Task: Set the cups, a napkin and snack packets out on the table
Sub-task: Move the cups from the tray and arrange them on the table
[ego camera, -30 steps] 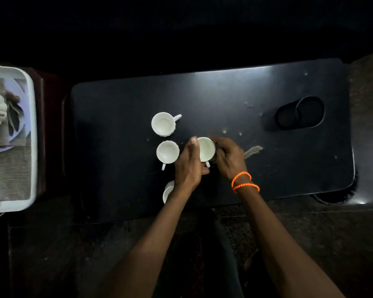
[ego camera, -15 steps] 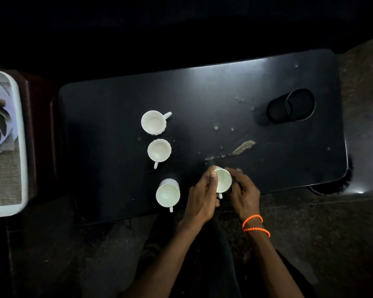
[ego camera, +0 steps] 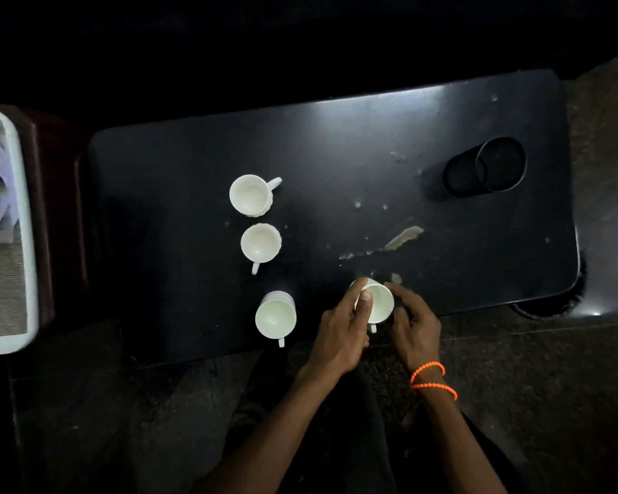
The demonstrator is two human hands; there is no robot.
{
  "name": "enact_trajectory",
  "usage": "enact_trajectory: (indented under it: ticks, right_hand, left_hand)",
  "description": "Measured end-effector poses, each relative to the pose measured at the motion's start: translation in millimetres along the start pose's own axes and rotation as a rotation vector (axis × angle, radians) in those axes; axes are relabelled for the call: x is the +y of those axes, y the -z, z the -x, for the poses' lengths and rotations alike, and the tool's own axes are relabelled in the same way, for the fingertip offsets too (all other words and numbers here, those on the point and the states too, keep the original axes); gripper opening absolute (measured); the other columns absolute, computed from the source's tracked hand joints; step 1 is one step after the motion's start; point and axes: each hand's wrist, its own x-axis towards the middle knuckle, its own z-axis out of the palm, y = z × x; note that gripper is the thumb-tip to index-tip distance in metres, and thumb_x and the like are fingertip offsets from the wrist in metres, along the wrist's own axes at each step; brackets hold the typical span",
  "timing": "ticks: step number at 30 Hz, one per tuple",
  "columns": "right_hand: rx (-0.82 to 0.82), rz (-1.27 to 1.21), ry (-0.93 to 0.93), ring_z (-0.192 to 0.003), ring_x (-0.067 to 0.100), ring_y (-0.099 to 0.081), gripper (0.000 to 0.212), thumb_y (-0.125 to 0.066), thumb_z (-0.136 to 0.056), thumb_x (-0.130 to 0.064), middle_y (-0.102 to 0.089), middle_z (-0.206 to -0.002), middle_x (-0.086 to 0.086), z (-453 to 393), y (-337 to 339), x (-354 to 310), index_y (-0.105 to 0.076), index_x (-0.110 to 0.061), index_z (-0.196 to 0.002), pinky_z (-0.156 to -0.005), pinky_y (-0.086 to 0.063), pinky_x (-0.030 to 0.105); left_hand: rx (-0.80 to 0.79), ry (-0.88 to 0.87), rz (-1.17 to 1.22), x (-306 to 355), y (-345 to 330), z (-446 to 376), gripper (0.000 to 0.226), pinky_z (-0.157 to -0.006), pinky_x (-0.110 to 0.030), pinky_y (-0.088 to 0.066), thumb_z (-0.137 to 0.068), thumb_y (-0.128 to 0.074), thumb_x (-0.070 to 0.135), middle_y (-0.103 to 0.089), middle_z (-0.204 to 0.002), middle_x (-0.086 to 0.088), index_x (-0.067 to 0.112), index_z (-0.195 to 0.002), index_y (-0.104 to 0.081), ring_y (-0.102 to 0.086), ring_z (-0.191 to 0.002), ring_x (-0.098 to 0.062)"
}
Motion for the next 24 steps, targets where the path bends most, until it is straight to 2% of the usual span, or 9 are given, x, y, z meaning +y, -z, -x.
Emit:
enact_trajectory:
  ticks: [4,7,9,11,13,15,17,20,24]
  right_hand:
    - [-0.018,-0.001,-0.004,-0.112,0.017,-0.064,0.051,-0.048,-0.084,0.020,-0.070,-0.115,0.002,0,0,-1,-0.072,-0.009,-0.118,-0.098,-0.045,0.010]
    - [0.112,0.014,-0.021,-0.114,0.025,-0.066,0.045,-0.049,-0.086,0.016,-0.072,-0.119,0.010,-2,0,-8,-0.072,-0.005,-0.119,-0.104,-0.049,0.032]
    - [0.236,0.047,0.024,-0.109,0.028,-0.066,0.040,-0.050,-0.087,0.011,-0.072,-0.116,0.013,-6,-1,-17,-0.071,-0.003,-0.118,-0.101,-0.051,0.043]
    - [0.285,0.044,0.079,-0.106,0.028,-0.066,0.037,-0.051,-0.087,0.005,-0.071,-0.113,0.014,-12,-7,-34,-0.071,-0.003,-0.117,-0.099,-0.051,0.041]
    - [0.251,-0.002,0.143,-0.105,0.025,-0.066,0.035,-0.052,-0.087,0.001,-0.072,-0.113,0.012,-18,-21,-57,-0.071,-0.003,-0.116,-0.099,-0.051,0.036]
    - [0.144,-0.040,0.209,-0.105,0.024,-0.067,0.035,-0.052,-0.087,0.000,-0.073,-0.112,0.012,-25,-40,-79,-0.073,-0.003,-0.115,-0.100,-0.049,0.029]
    - [-0.002,-0.026,0.255,-0.105,0.024,-0.067,0.038,-0.055,-0.085,0.007,-0.073,-0.113,0.012,-34,-61,-99,-0.073,-0.004,-0.117,-0.099,-0.045,0.019]
    - [-0.177,0.023,0.279,-0.103,0.022,-0.065,0.049,-0.055,-0.081,0.012,-0.071,-0.114,0.011,-43,-87,-124,-0.072,-0.009,-0.122,-0.095,-0.039,0.006]
    - [-0.136,-0.022,0.210,-0.110,0.027,-0.068,0.044,-0.053,-0.082,0.007,-0.073,-0.117,0.012,-63,-103,-147,-0.073,-0.008,-0.118,-0.103,-0.049,0.027]
  left_hand:
    - [0.013,0.009,0.005,-3,-3,3,0.052,-0.080,-0.043,-0.064,-0.097,-0.032,0.075,-0.076,-0.080,-0.007,0.059,-0.146,-0.038,-0.075,-0.067,-0.019]
    - [0.058,0.023,-0.042,-2,1,7,0.073,-0.083,-0.048,-0.061,-0.093,-0.027,0.084,-0.077,-0.088,-0.011,0.050,-0.157,-0.028,-0.075,-0.081,-0.030]
    - [0.117,-0.001,0.004,5,13,10,0.083,-0.076,-0.044,-0.062,-0.086,-0.024,0.092,-0.076,-0.085,-0.003,0.048,-0.156,-0.032,-0.075,-0.073,-0.023]
    - [0.205,-0.062,0.087,15,32,11,0.075,-0.061,-0.029,-0.058,-0.085,-0.026,0.093,-0.073,-0.073,0.008,0.050,-0.142,-0.050,-0.069,-0.056,-0.009]
    - [0.374,-0.147,0.110,26,59,8,0.071,-0.057,-0.019,-0.051,-0.090,-0.025,0.088,-0.070,-0.069,0.011,0.044,-0.126,-0.067,-0.063,-0.049,-0.006]
    - [0.583,-0.204,0.119,36,89,1,0.064,-0.061,-0.020,-0.049,-0.100,-0.028,0.074,-0.068,-0.070,0.009,0.034,-0.113,-0.076,-0.063,-0.054,-0.007]
    - [0.770,-0.253,0.031,42,118,-9,0.052,-0.071,-0.019,-0.047,-0.106,-0.034,0.056,-0.067,-0.080,0.010,0.025,-0.107,-0.077,-0.063,-0.069,-0.004]
    - [0.874,-0.258,-0.110,43,146,-21,0.034,-0.078,-0.002,-0.036,-0.108,-0.051,0.035,-0.062,-0.098,-0.001,0.011,-0.105,-0.074,-0.055,-0.084,0.014]
    - [0.891,-0.252,-0.138,43,167,-34,0.026,-0.080,0.001,-0.033,-0.107,-0.056,0.027,-0.060,-0.103,-0.006,0.007,-0.107,-0.073,-0.052,-0.087,0.019]
